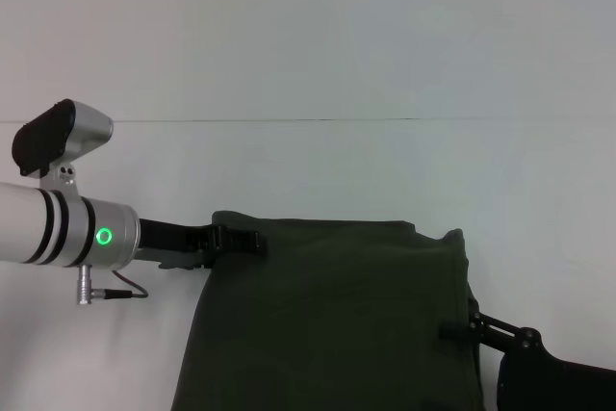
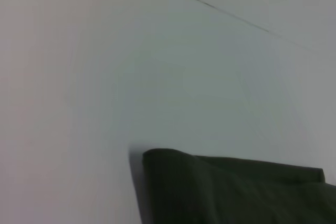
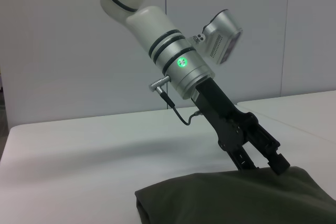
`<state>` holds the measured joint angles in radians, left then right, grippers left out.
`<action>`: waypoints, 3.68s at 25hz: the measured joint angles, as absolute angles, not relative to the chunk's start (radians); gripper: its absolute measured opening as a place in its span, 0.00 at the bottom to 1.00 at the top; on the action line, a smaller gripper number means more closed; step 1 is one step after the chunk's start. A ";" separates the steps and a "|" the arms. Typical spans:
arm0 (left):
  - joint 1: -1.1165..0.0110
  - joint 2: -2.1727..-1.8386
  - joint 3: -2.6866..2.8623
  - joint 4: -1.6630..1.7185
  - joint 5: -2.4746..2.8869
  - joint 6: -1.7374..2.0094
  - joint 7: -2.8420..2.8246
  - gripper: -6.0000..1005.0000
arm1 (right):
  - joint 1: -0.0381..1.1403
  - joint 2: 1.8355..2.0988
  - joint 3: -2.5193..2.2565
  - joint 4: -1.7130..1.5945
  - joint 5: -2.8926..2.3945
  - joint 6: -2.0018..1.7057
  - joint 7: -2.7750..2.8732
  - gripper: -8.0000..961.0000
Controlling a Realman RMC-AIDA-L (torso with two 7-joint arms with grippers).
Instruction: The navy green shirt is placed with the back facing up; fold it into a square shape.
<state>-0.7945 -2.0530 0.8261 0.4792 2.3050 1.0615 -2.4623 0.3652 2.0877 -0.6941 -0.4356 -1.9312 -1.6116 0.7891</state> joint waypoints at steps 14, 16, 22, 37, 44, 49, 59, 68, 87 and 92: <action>-0.784 -2.067 0.837 0.494 2.307 1.030 -2.434 0.59 | 0.365 2.088 -0.692 -0.436 -1.930 -1.615 0.792 0.96; -0.783 -2.068 0.838 0.495 2.307 1.029 -2.434 0.51 | 0.365 2.088 -0.692 -0.436 -1.930 -1.615 0.792 0.96; -0.780 -2.068 0.838 0.496 2.307 1.022 -2.433 0.30 | 0.365 2.089 -0.692 -0.436 -1.929 -1.618 0.792 0.96; -0.775 -2.072 0.828 0.495 2.297 1.008 -2.385 0.08 | 0.367 2.089 -0.688 -0.436 -1.925 -1.632 0.792 0.96; -0.741 -2.072 0.792 0.514 2.296 1.001 -2.385 0.05 | 0.367 2.089 -0.677 -0.436 -1.923 -1.640 0.793 0.96; -0.689 -2.074 0.752 0.543 2.271 1.001 -2.384 0.05 | 0.367 2.089 -0.673 -0.436 -1.923 -1.643 0.793 0.96; -0.644 -2.075 0.724 0.549 2.193 0.995 -2.367 0.05 | 0.376 2.091 -0.672 -0.436 -1.924 -1.643 0.793 0.96; -0.604 -2.073 0.708 0.551 2.110 1.010 -2.280 0.16 | 0.376 2.091 -0.672 -0.430 -1.924 -1.644 0.793 0.96; -0.374 -2.094 0.519 0.775 1.876 1.716 -1.421 0.81 | 0.349 2.093 -0.590 -0.427 -1.905 -1.698 0.790 0.96; -0.283 -2.114 0.527 0.780 1.907 1.761 -1.226 0.91 | 0.315 2.093 -0.584 -0.424 -1.903 -1.696 0.758 0.96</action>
